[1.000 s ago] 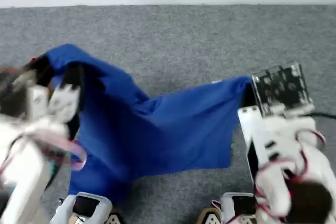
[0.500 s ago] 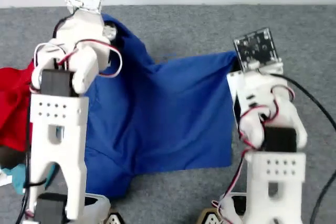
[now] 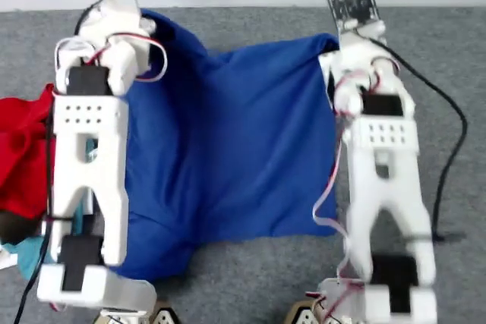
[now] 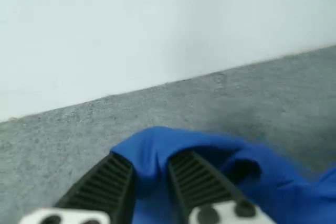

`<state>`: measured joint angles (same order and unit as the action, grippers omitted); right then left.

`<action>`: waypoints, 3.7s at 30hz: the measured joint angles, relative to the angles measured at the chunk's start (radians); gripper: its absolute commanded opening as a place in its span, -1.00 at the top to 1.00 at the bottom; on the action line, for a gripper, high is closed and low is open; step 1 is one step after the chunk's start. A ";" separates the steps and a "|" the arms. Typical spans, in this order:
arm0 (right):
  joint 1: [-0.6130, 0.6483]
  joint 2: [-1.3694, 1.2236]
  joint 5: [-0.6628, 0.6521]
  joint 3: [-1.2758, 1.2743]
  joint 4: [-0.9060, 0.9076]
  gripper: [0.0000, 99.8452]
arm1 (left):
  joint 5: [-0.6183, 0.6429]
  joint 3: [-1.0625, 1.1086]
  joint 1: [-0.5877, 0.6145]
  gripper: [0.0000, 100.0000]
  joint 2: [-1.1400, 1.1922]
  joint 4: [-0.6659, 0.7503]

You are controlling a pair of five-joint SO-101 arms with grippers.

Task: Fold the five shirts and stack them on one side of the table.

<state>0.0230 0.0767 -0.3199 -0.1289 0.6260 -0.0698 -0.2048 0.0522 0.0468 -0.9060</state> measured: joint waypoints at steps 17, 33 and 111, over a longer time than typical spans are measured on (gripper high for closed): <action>0.020 -0.812 0.011 0.888 0.404 0.98 | 0.000 -0.879 0.020 0.98 0.848 -0.235; 0.061 -0.733 -0.009 1.185 1.128 0.98 | -0.106 -1.326 0.057 0.98 0.876 -0.829; 0.058 0.588 -0.227 -0.588 0.809 0.63 | -0.491 0.953 0.176 0.65 -1.137 -0.829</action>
<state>0.0813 0.6644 -0.5470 -0.7165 1.4346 -0.5608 0.7480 0.2286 -1.0902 -1.7346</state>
